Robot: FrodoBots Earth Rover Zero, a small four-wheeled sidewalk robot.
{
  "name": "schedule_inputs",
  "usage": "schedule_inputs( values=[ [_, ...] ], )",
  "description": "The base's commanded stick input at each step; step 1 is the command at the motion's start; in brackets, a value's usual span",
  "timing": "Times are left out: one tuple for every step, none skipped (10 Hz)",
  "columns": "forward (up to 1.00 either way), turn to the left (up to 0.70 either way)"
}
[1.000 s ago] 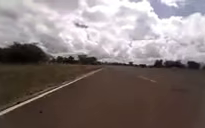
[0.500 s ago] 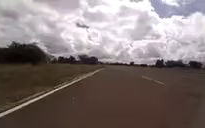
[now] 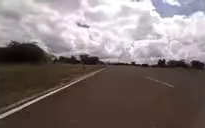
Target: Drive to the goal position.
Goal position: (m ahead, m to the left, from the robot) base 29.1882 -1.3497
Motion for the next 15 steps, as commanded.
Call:
schedule_inputs(
  values=[
    [1.0,0.0],
    [1.0,0.0],
    [1.0,0.0],
    [1.0,0.0],
    [1.0,0.0],
    [1.0,0.0],
    [1.0,0.0],
    [1.0,0.0],
    [1.0,0.0],
    [1.0,0.0],
    [1.0,0.0],
    [1.0,0.0],
    [1.0,0.0],
    [1.0,0.0],
    [1.0,0.0]
  ],
)
